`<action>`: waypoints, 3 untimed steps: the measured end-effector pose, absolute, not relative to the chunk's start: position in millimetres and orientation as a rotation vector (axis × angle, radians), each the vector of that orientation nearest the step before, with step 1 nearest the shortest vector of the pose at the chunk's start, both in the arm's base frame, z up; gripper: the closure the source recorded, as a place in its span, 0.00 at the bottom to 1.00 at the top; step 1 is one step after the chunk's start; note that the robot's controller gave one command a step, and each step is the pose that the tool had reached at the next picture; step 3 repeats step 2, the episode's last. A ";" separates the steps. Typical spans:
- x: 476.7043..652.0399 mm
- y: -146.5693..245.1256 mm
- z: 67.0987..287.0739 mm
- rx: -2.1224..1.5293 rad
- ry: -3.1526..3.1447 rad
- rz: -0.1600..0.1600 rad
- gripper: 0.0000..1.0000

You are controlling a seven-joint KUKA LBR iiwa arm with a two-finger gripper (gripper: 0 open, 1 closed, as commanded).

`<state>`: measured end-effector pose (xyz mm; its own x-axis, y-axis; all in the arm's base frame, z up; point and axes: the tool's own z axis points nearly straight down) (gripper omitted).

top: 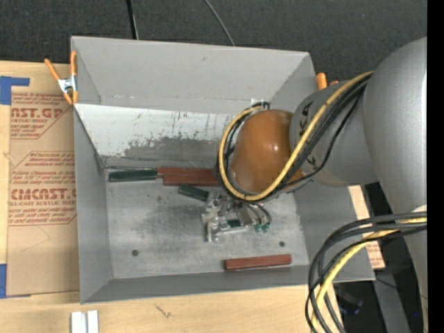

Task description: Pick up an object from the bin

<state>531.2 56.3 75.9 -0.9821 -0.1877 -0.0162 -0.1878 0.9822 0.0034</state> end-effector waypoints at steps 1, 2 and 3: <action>538.2 41.3 98.5 -0.553 3.098 0.005 1.00; 550.6 17.8 297.9 -0.346 3.111 -0.001 1.00; 550.6 17.8 297.9 -0.346 3.111 -0.001 1.00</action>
Offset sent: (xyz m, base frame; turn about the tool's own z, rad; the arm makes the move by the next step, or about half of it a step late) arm 0.0173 -0.0394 0.2177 -0.0324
